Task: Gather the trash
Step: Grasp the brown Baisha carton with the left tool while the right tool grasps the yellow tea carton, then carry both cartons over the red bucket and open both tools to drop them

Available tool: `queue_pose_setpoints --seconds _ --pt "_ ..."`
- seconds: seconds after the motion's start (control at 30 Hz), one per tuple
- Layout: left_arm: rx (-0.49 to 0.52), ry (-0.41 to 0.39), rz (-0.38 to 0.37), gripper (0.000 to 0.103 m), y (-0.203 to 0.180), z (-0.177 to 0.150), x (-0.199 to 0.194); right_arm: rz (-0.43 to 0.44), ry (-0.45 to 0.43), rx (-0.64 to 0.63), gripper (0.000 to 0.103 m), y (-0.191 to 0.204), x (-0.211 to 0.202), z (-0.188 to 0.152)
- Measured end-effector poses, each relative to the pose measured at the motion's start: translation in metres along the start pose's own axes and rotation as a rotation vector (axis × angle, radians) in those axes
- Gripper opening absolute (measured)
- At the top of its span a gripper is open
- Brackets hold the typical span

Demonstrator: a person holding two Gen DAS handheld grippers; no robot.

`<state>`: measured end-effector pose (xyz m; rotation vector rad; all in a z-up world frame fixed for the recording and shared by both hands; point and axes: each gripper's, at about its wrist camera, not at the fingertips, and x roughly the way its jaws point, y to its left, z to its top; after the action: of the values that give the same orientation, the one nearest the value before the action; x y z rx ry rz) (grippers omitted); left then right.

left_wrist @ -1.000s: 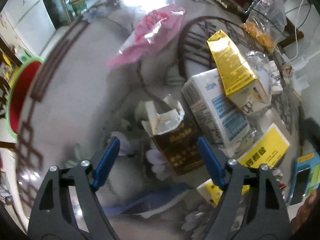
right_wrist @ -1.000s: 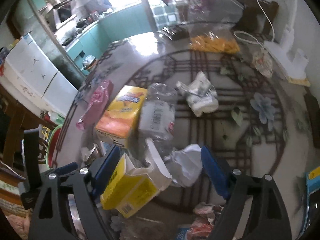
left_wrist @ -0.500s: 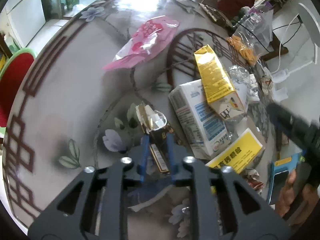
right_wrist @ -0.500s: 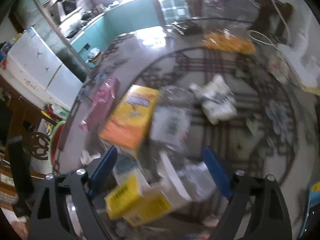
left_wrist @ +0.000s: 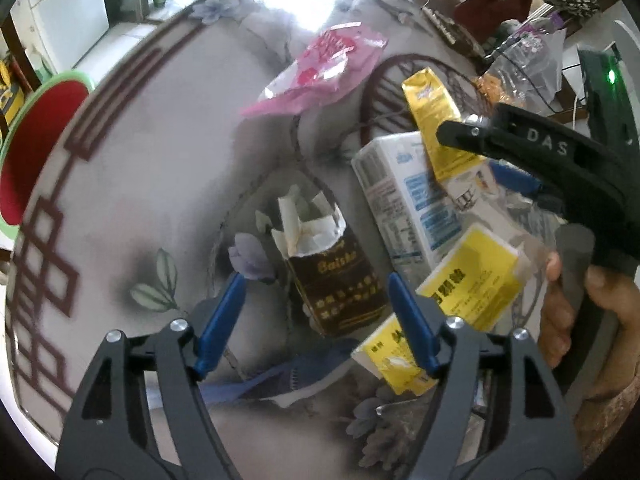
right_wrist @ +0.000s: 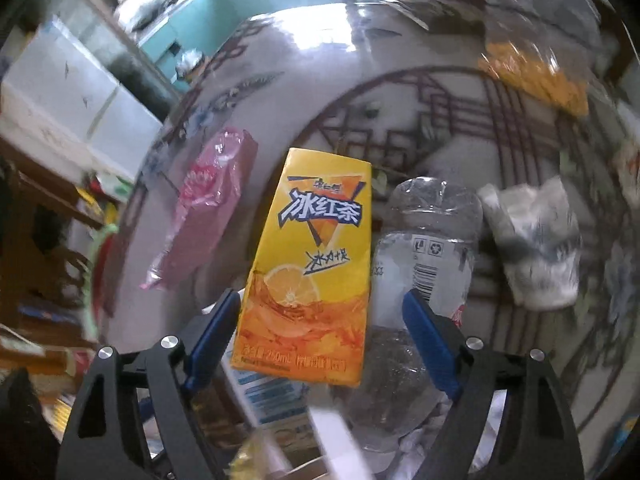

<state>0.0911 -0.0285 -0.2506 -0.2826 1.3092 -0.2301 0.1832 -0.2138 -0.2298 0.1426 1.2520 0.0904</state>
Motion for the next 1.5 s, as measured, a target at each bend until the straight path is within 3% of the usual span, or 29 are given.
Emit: queue_pose_setpoints --seconds 0.13,0.4,0.47,0.5,0.53,0.67,0.77,0.9,0.97,1.0,1.07,1.23,1.5 --pt "0.005 0.023 0.005 0.076 -0.007 0.000 0.010 -0.030 -0.005 -0.035 0.081 -0.001 -0.001 -0.007" --pt "0.033 0.049 0.026 0.078 -0.020 0.004 0.032 -0.048 -0.053 0.042 0.080 -0.031 -0.018 -0.024" --pt "0.055 0.038 0.043 0.070 -0.022 0.005 0.033 -0.024 -0.082 0.040 0.079 -0.031 -0.026 -0.022" --pt "0.071 0.026 0.061 0.052 -0.023 0.007 0.033 -0.018 -0.096 0.034 0.079 -0.029 -0.030 -0.019" --pt "0.078 0.024 0.056 0.046 -0.022 0.008 0.033 -0.015 -0.103 0.028 0.079 -0.028 -0.031 -0.016" --pt "0.053 0.029 0.008 0.041 -0.010 0.013 0.032 -0.024 -0.076 -0.013 0.080 -0.014 -0.018 0.003" --pt "0.041 0.009 0.017 0.040 -0.001 0.014 0.022 -0.045 -0.024 -0.045 0.080 -0.006 0.003 0.011" --pt "0.042 -0.031 0.038 0.041 0.009 0.016 -0.001 -0.136 0.038 -0.090 0.080 -0.003 0.036 0.012" --pt "0.040 -0.048 0.044 0.041 0.012 0.017 -0.011 -0.160 0.040 -0.093 0.074 -0.007 0.040 0.013" --pt "0.039 -0.059 0.048 0.041 0.013 0.016 -0.017 -0.171 0.039 -0.104 0.057 -0.006 0.038 0.014" --pt "0.041 -0.078 0.053 0.041 0.014 0.014 -0.025 -0.115 0.022 -0.072 0.057 -0.011 0.028 0.014" --pt "0.063 -0.144 0.058 0.041 0.005 0.016 -0.049 -0.011 -0.119 -0.011 0.057 -0.018 -0.037 0.005" --pt "0.148 -0.287 0.060 0.041 -0.012 0.010 -0.104 0.073 -0.323 0.000 0.057 0.004 -0.141 -0.028"
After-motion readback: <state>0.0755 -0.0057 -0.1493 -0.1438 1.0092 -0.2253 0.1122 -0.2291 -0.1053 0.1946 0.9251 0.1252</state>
